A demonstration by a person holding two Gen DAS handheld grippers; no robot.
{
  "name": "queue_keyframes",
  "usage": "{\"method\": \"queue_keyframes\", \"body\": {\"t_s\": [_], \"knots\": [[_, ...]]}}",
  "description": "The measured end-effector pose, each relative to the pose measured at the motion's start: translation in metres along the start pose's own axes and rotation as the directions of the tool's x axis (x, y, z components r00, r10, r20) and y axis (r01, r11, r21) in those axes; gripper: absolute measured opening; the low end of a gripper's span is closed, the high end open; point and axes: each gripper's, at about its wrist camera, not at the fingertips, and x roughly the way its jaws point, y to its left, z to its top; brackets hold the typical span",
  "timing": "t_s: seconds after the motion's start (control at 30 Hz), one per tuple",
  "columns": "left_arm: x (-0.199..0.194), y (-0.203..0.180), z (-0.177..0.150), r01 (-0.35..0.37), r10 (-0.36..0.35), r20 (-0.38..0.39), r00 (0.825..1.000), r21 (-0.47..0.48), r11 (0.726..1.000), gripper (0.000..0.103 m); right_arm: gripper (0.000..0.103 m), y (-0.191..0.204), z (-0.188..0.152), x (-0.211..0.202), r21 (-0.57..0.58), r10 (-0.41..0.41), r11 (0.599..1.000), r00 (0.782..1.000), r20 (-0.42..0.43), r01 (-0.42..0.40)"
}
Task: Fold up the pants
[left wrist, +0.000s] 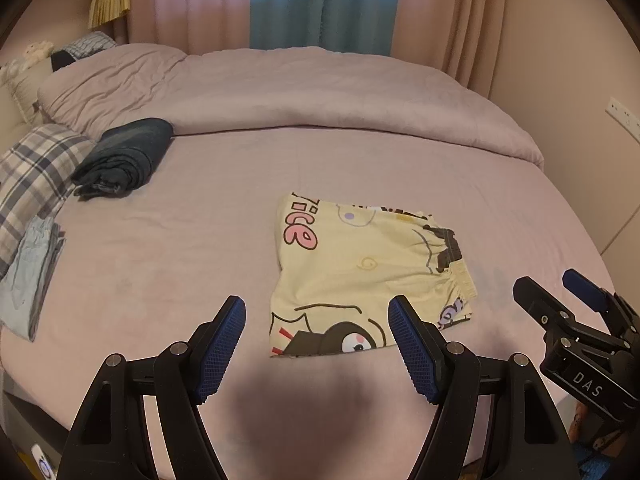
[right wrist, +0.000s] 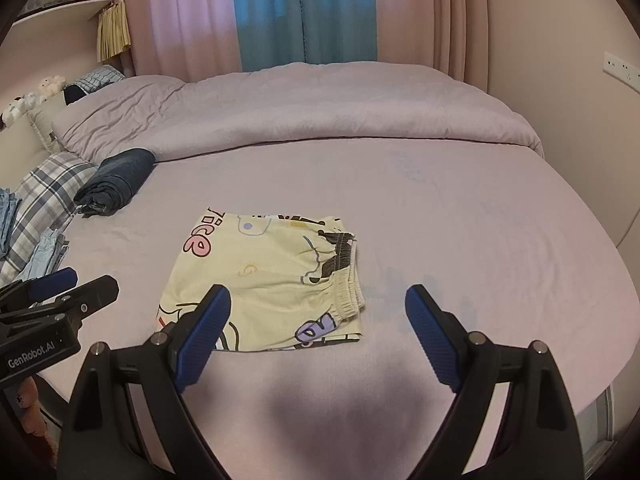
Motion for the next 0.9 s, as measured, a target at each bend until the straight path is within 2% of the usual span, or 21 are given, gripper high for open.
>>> {"method": "queue_keyframes", "body": {"t_s": [0.9], "knots": [[0.0,0.0008,0.0013,0.014,-0.014,0.002,1.0,0.004,1.0,0.074,0.089,-0.0001,-0.0019,0.0023,-0.006,-0.014,1.0,1.0,-0.009,0.014]]}}
